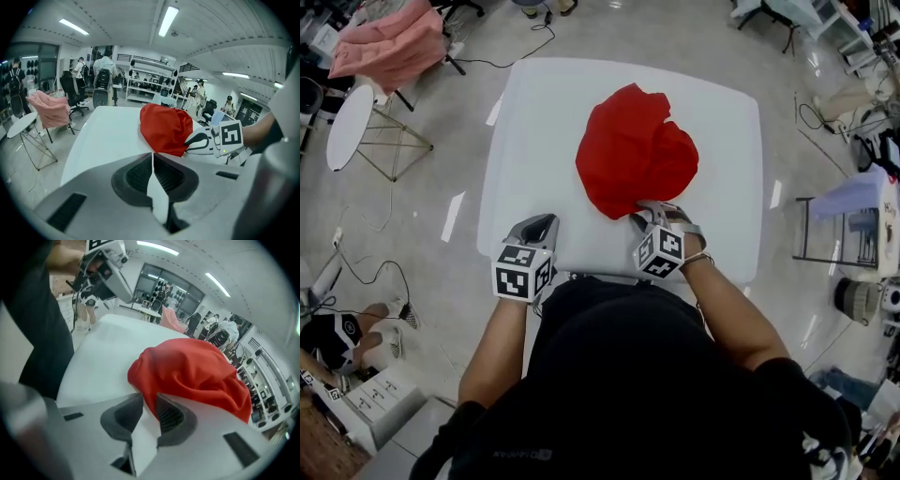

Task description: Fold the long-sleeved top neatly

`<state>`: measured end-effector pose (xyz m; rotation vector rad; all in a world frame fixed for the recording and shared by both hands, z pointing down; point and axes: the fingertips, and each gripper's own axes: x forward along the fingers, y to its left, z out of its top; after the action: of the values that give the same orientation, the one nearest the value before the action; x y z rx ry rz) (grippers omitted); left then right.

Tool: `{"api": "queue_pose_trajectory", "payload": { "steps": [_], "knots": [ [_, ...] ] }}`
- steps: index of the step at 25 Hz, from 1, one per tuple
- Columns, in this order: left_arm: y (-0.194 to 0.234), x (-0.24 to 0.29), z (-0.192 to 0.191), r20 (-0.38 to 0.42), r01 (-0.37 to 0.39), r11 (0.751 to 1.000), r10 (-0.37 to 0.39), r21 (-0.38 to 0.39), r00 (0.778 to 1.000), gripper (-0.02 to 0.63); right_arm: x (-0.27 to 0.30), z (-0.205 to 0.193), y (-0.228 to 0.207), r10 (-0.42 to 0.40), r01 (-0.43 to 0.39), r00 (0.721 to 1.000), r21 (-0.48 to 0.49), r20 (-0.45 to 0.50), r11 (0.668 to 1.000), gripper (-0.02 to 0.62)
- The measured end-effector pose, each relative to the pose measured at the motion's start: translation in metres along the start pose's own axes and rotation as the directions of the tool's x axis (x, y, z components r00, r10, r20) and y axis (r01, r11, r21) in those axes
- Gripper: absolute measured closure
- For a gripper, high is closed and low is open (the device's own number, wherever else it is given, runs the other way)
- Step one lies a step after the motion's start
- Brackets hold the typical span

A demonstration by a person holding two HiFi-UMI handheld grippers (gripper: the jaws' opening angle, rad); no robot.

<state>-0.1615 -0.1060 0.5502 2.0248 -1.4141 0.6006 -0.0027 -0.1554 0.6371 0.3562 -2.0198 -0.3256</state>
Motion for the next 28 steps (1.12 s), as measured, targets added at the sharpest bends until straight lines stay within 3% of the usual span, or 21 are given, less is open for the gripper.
{"api": "queue_pose_trajectory", "payload": {
  "steps": [2,6,11,17,20,22,25,28],
  "knots": [
    [-0.001,-0.003,0.001,0.006,-0.016,1.0,0.016,0.002,1.0,0.592,-0.009,0.01,-0.007,0.012,-0.018,0.998,0.091,0.068,0.996,0.574],
    [0.0,-0.005,0.017,0.04,-0.036,0.999,0.035,0.025,0.999,0.592,-0.048,0.04,-0.041,-0.003,-0.073,0.971,0.31,0.237,0.948,0.581],
    [-0.004,-0.004,0.056,0.109,-0.038,0.995,0.028,0.089,0.994,0.592,-0.113,0.074,-0.105,-0.088,-0.136,0.905,0.479,0.415,0.867,0.583],
    [-0.018,-0.007,0.128,0.236,-0.074,0.968,0.015,0.24,0.972,0.592,-0.188,0.091,-0.187,-0.22,-0.136,0.828,0.566,0.516,0.813,0.583],
    [-0.024,-0.007,0.154,0.269,-0.087,0.947,0.001,0.308,0.963,0.591,-0.217,0.098,-0.215,-0.278,-0.113,0.804,0.593,0.526,0.797,0.583],
    [-0.033,-0.006,0.165,0.272,-0.075,0.931,-0.027,0.356,0.962,0.584,-0.231,0.104,-0.226,-0.306,-0.101,0.792,0.608,0.528,0.788,0.583],
    [-0.059,0.007,0.168,0.231,-0.026,0.895,-0.086,0.445,0.969,0.509,-0.244,0.11,-0.235,-0.332,-0.08,0.785,0.616,0.524,0.784,0.583],
    [-0.076,0.034,0.157,0.171,-0.02,0.852,-0.082,0.524,0.982,0.478,-0.247,0.113,-0.237,-0.34,-0.065,0.79,0.621,0.51,0.781,0.583]
  ]
}}
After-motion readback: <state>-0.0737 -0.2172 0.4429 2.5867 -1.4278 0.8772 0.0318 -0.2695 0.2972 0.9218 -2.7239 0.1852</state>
